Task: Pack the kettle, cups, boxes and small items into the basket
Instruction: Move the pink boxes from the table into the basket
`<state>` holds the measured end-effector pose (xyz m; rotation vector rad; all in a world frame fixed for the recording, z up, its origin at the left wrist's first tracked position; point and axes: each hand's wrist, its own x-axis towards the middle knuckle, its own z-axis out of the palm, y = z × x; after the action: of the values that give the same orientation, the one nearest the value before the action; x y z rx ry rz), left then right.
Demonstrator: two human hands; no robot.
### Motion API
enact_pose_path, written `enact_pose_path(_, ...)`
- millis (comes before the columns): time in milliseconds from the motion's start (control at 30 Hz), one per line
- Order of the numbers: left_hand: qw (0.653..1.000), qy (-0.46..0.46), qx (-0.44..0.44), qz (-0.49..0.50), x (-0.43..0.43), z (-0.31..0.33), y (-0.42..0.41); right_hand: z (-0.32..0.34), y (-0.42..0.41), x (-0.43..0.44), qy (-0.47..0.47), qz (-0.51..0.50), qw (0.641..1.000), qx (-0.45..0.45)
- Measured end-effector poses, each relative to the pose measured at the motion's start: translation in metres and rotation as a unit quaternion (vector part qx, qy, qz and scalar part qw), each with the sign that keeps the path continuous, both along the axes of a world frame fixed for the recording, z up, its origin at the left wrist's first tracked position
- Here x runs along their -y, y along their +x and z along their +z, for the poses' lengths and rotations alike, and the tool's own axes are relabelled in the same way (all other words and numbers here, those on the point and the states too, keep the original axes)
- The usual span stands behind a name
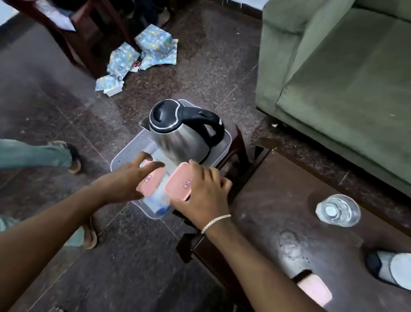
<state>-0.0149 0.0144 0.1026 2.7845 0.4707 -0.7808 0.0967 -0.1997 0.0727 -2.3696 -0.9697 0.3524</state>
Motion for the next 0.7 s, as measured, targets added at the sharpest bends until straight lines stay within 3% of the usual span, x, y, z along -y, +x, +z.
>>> enact_pose_path(233, 0.999, -0.017, -0.029, 0.027, -0.020, -0.024, -0.005, -0.033, -0.041, -0.061, -0.060, 0.020, 0.998, 0.006)
enact_pose_path(700, 0.996, 0.038, -0.076, -0.035, -0.030, -0.048, 0.002, -0.050, -0.050, -0.065, -0.132, 0.058, 0.990, 0.002)
